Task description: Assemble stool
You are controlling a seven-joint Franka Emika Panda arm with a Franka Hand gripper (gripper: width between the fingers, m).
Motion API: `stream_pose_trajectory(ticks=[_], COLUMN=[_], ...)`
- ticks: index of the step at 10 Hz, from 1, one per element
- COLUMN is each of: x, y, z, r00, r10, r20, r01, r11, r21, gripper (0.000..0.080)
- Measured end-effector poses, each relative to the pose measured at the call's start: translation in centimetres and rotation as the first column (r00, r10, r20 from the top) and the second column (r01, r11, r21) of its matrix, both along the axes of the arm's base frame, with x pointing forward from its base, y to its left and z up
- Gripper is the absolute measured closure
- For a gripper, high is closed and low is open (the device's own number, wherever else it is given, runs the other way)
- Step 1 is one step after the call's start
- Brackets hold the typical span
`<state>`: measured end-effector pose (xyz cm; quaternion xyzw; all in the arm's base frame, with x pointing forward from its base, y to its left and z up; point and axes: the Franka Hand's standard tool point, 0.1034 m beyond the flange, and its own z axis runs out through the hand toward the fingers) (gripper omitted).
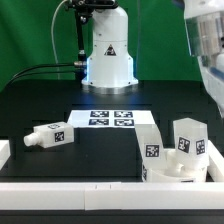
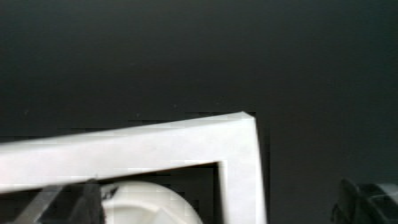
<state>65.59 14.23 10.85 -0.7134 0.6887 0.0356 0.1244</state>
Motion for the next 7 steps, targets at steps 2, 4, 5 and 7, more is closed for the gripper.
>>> stream_pose_trajectory(ticks=[2, 4, 5, 7], x=[0.4, 0.3, 0.3, 0.0], y=[-0.8, -0.9, -0.9, -1.5], z=[0.9, 0.7, 0.7, 1.6], r00=[0.969, 0.937, 0.9, 0.682], r10=[0.231, 0.336, 0.423, 0.725], r20=[0.085, 0.096, 0.106, 0.097], r01=[-0.227, -0.33, -0.413, -0.703], r11=[0.973, 0.941, 0.905, 0.687], r21=[-0.049, -0.079, -0.103, -0.186], gripper=[0.015, 0.015, 0.015, 0.015])
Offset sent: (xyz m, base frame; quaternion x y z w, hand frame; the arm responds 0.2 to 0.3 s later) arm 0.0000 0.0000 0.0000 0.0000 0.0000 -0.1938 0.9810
